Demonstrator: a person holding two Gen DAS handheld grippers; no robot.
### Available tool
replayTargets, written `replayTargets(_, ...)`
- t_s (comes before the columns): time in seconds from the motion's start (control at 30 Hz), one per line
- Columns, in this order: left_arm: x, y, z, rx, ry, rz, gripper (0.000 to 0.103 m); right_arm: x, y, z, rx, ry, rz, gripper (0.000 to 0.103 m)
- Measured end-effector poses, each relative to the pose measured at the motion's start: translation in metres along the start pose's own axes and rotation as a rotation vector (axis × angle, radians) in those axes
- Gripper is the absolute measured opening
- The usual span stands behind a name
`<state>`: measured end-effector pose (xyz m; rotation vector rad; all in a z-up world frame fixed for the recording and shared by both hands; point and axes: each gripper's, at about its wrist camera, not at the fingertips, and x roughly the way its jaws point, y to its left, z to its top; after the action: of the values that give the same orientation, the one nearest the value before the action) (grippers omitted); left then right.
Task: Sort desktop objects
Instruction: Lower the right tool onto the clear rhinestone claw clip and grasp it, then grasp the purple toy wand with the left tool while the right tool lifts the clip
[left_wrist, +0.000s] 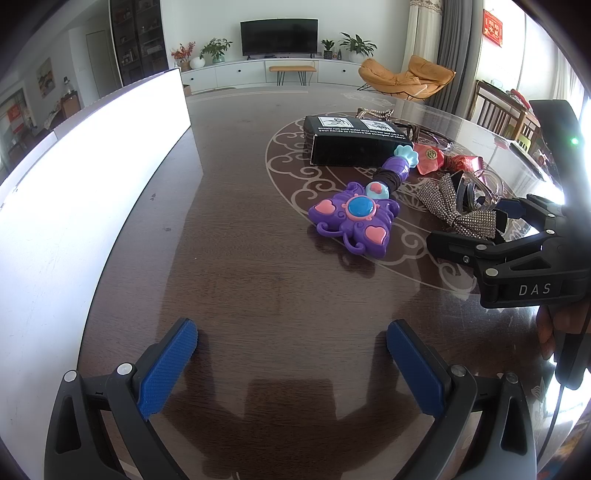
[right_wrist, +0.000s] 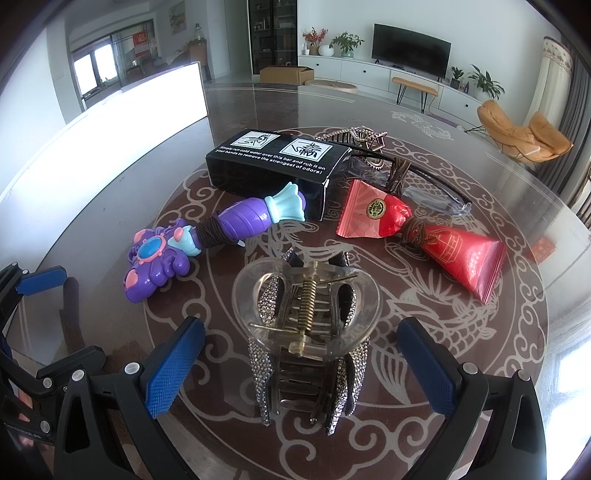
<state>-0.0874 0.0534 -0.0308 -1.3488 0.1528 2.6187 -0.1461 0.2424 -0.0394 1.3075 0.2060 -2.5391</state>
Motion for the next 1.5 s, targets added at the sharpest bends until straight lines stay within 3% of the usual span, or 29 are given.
replayTargets(0.7, -0.001, 0.000, 0.000, -0.001, 0.000, 0.001, 0.103, -0.001, 0.001, -0.002, 0.006, -0.003, -0.009, 0.103)
replayTargets(0.77, 0.000, 0.000, -0.001, -0.001, 0.000, 0.001, 0.103, -0.004, 0.000, -0.002, 0.007, -0.012, -0.008, 0.099)
replayTargets(0.93, -0.001, 0.000, -0.001, -0.001, 0.000, 0.001, 0.103, -0.012, -0.006, -0.004, 0.041, -0.048, -0.016, 0.066)
replayTargets(1.0, -0.001, 0.000, -0.001, -0.001, 0.000, 0.001, 0.103, -0.013, -0.008, -0.004, 0.054, -0.056, -0.011, 0.058)
replayTargets(1.2, -0.001, 0.000, -0.001, -0.002, -0.001, 0.001, 0.103, -0.023, -0.007, -0.017, 0.004, -0.047, -0.019, 0.057)
replayTargets(1.5, -0.001, -0.001, -0.001, -0.001, 0.000, 0.002, 0.103, -0.066, -0.029, -0.076, 0.050, -0.051, -0.028, 0.058)
